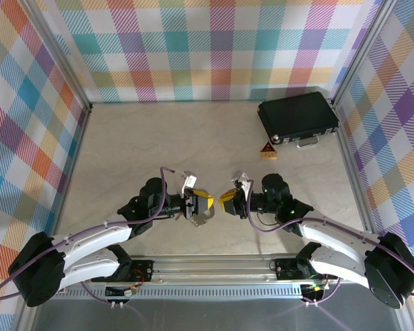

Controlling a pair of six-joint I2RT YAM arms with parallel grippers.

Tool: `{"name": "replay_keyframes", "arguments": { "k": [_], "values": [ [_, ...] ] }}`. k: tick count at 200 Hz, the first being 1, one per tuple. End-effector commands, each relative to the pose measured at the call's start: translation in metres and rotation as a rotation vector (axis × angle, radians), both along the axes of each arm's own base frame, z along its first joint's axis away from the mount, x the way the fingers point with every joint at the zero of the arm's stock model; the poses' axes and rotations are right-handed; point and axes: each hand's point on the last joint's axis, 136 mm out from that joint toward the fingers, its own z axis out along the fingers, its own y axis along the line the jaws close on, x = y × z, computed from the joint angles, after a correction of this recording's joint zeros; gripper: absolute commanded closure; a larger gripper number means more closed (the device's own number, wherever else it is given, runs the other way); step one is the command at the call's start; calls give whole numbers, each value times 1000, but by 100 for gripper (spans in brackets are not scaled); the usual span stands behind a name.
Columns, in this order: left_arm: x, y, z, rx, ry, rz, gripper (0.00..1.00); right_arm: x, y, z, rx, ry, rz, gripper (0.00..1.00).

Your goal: Put the keys on the keyring

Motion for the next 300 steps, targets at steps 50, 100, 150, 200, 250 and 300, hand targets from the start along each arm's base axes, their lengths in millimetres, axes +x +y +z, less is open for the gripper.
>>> {"name": "replay_keyframes", "arguments": {
  "k": [50,100,150,200,250,300],
  "values": [
    [19,48,-34,304,55,209,68,15,-20,-40,-248,210,-170,49],
    [11,51,-73,467,166,159,55,-2,-33,-58,-285,357,-206,37],
    [6,45,-111,609,244,118,52,-9,-38,-69,-271,442,-245,19],
    [3,35,-135,684,261,60,57,-11,-40,-76,-278,445,-250,17],
    [7,25,-148,722,268,24,59,-13,-41,-79,-267,452,-248,15],
    [2,19,-156,745,268,-4,62,-12,-44,-74,-260,429,-259,12]
  ]
}}
